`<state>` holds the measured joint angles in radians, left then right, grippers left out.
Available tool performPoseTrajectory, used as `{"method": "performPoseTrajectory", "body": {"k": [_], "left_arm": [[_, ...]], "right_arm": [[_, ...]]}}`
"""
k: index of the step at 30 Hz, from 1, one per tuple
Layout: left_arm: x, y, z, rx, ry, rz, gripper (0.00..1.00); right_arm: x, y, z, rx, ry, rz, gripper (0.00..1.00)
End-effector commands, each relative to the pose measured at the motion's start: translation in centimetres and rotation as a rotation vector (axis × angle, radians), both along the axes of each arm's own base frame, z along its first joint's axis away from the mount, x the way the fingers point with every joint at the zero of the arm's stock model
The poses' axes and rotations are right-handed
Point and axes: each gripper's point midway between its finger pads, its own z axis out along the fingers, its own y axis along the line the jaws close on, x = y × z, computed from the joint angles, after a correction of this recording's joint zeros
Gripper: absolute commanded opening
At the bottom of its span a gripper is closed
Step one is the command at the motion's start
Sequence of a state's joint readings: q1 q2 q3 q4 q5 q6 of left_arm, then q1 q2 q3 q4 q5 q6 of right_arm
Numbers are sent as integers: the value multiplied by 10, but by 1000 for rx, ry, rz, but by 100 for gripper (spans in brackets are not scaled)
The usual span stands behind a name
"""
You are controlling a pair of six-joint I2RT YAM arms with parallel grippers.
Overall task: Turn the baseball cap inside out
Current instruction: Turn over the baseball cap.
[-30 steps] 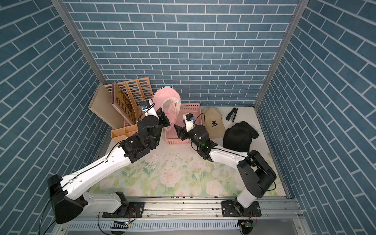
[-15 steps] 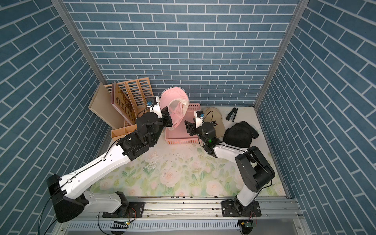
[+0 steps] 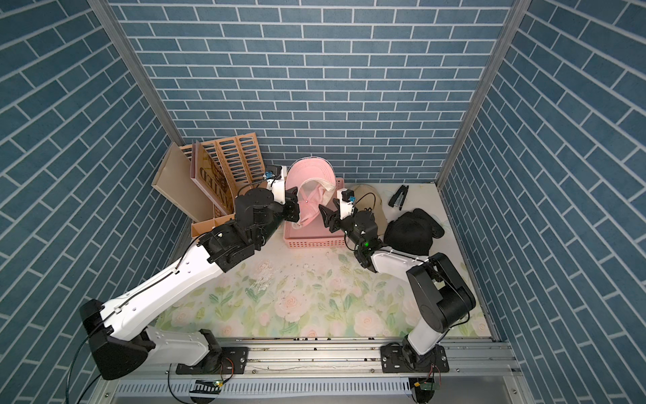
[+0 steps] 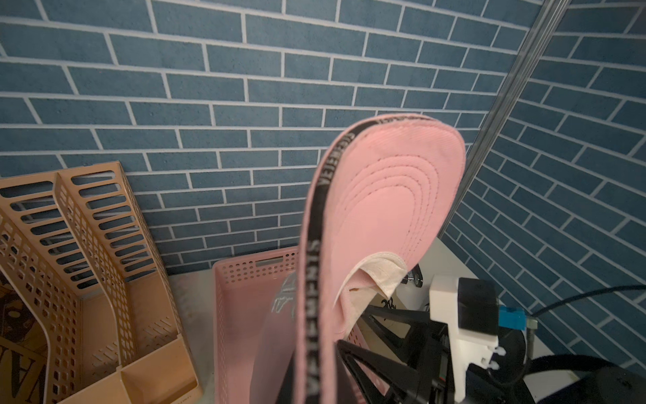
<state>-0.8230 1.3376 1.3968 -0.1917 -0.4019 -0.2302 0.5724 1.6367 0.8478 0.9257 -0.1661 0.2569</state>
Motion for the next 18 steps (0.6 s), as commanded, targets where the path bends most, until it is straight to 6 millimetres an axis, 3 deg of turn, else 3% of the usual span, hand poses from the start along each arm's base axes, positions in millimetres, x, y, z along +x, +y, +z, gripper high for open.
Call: {"method": "performPoseTrajectory", "body": {"k": [1, 9, 13, 18], "left_arm": [[-4, 3, 24, -27, -36, -17, 0], [-5, -12, 18, -41, -16, -83, 0], [-5, -14, 21, -61, -23, -92, 0], [13, 22, 30, -136, -126, 54, 0]], "right_arm": [[-5, -7, 36, 54, -85, 14, 63], [-3, -5, 40, 43, -83, 15, 61], [3, -4, 37, 56, -63, 7, 33], [7, 0, 21, 96, 50, 23, 17]]}}
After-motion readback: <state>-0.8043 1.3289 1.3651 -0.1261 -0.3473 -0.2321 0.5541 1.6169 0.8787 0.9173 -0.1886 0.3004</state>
